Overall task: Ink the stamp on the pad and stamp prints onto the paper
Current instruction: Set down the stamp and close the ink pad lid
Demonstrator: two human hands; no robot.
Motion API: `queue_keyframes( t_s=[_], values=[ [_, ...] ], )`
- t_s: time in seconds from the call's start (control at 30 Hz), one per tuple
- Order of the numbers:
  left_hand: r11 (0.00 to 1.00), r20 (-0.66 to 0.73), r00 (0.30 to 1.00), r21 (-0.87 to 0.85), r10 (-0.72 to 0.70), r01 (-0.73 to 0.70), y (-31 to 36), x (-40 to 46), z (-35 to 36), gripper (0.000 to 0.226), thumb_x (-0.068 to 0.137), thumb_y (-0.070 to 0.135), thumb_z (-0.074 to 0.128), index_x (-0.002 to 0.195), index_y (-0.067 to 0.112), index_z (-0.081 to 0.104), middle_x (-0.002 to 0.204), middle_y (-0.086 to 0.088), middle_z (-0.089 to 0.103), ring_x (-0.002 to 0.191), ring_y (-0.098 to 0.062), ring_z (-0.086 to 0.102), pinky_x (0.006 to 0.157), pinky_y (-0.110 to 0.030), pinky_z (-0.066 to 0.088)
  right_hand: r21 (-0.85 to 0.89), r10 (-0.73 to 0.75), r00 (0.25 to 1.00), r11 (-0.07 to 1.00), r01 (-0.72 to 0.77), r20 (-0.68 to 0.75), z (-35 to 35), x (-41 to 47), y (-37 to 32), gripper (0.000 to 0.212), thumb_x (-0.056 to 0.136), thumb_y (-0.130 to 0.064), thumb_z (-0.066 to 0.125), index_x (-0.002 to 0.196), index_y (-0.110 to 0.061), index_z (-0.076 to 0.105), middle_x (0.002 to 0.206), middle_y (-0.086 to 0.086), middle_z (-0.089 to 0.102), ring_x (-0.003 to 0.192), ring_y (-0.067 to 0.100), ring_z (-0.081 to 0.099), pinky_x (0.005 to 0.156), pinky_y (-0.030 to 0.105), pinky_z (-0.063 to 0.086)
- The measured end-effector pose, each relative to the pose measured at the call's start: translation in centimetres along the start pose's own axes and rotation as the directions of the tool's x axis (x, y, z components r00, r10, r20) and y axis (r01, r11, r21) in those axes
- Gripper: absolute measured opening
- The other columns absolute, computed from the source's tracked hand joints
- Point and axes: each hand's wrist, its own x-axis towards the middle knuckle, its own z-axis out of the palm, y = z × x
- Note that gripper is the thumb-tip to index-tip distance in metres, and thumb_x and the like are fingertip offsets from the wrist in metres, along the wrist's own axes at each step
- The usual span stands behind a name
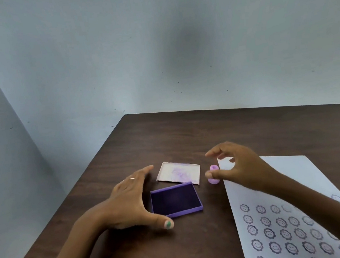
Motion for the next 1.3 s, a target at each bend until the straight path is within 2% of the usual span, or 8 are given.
queue_keyframes(
  t_s=[0.1, 0.23, 0.37, 0.53, 0.7, 0.87, 1.07, 1.3],
  values=[
    [0.999, -0.023, 0.999, 0.039, 0.035, -0.034, -0.3, 0.1, -0.1, 0.113, 0.038, 0.084, 0.066, 0.133, 0.042, 0.019, 0.147, 0.017, 0.021, 0.131, -0.004, 0.022, 0.106, -0.025, 0.017, -0.010, -0.038, 0.999, 0.999, 0.038, -0.028, -0.6, 1.4, -0.9, 0.030, 0.075, -0.043, 0.069, 0.097, -0.023, 0.065, 0.096, -0.009, 0.063, 0.088, 0.004, 0.058, 0.067, 0.013, 0.042],
    [0.998, -0.010, 0.998, 0.012, 0.061, -0.061, -0.5, 0.1, -0.6, 0.083, 0.043, 0.079, 0.070, 0.110, 0.048, 0.032, 0.141, 0.019, 0.027, 0.122, -0.002, 0.027, 0.107, -0.030, 0.025, -0.091, -0.063, 0.991, 0.993, 0.073, 0.115, 0.1, 4.1, -2.2, 0.015, 0.082, -0.029, 0.066, 0.090, -0.017, 0.069, 0.090, -0.002, 0.069, 0.079, 0.010, 0.062, 0.068, 0.018, 0.047],
    [0.998, -0.016, 0.998, -0.005, 0.064, -0.064, -0.7, -0.1, -0.9, 0.074, 0.045, 0.074, 0.074, 0.104, 0.045, 0.040, 0.142, 0.020, 0.029, 0.130, -0.005, 0.027, 0.110, -0.036, 0.026, -0.269, -0.007, 0.967, 0.960, 0.078, 0.256, 2.7, 6.0, -2.6, 0.015, 0.085, -0.022, 0.062, 0.092, -0.011, 0.069, 0.094, 0.004, 0.070, 0.080, 0.015, 0.062, 0.075, 0.029, 0.054],
    [0.997, -0.019, 0.998, -0.020, 0.068, -0.068, -0.5, 0.0, -1.0, 0.070, 0.049, 0.070, 0.076, 0.105, 0.045, 0.042, 0.143, 0.019, 0.031, 0.131, -0.006, 0.025, 0.111, -0.037, 0.024, -0.352, -0.009, 0.974, 0.931, 0.090, 0.227, 4.2, 7.2, -3.1, 0.010, 0.085, -0.015, 0.060, 0.083, -0.007, 0.067, 0.088, 0.009, 0.069, 0.075, 0.019, 0.061, 0.069, 0.031, 0.053],
    [0.996, -0.051, 0.995, -0.028, 0.080, -0.081, -0.6, 0.0, -0.8, 0.072, 0.048, 0.074, 0.072, 0.107, 0.048, 0.040, 0.135, 0.022, 0.037, 0.127, -0.005, 0.028, 0.108, -0.038, 0.025, -0.386, -0.019, 0.969, 0.915, 0.116, 0.246, 4.5, 7.3, -3.4, 0.008, 0.086, -0.007, 0.055, 0.081, -0.004, 0.062, 0.086, 0.014, 0.067, 0.075, 0.025, 0.060, 0.071, 0.040, 0.055],
    [0.998, -0.080, 0.996, -0.038, 0.045, -0.049, -0.5, 0.1, -0.7, 0.079, 0.048, 0.075, 0.073, 0.110, 0.051, 0.029, 0.123, 0.022, 0.037, 0.120, -0.008, 0.033, 0.103, -0.034, 0.027, -0.352, -0.077, 0.976, 0.924, 0.147, 0.204, 4.5, 7.0, -3.7, 0.008, 0.087, -0.006, 0.053, 0.082, -0.012, 0.054, 0.082, 0.009, 0.065, 0.069, 0.021, 0.056, 0.061, 0.032, 0.047],
    [1.000, -0.046, 0.999, -0.020, -0.009, 0.008, -0.5, 0.2, -0.6, 0.130, 0.047, 0.078, 0.069, 0.143, 0.043, -0.010, 0.154, 0.011, 0.022, 0.142, -0.016, 0.017, 0.114, -0.043, 0.011, -0.260, -0.180, 0.972, 0.941, 0.215, 0.154, 3.9, 6.4, -4.1, 0.006, 0.089, -0.013, 0.054, 0.090, -0.015, 0.059, 0.086, 0.006, 0.069, 0.070, 0.017, 0.058, 0.067, 0.036, 0.054],
    [0.999, -0.010, 1.000, -0.012, -0.030, 0.029, -0.5, 0.3, -0.5, 0.133, 0.049, 0.080, 0.065, 0.145, 0.038, -0.017, 0.157, 0.009, 0.016, 0.143, -0.013, 0.008, 0.114, -0.039, 0.005, -0.205, -0.260, 0.951, 0.934, 0.291, 0.165, 2.9, 5.4, -4.6, 0.020, 0.091, -0.012, 0.052, 0.105, -0.013, 0.066, 0.106, 0.006, 0.070, 0.091, 0.019, 0.061, 0.080, 0.029, 0.050]
  ],
)
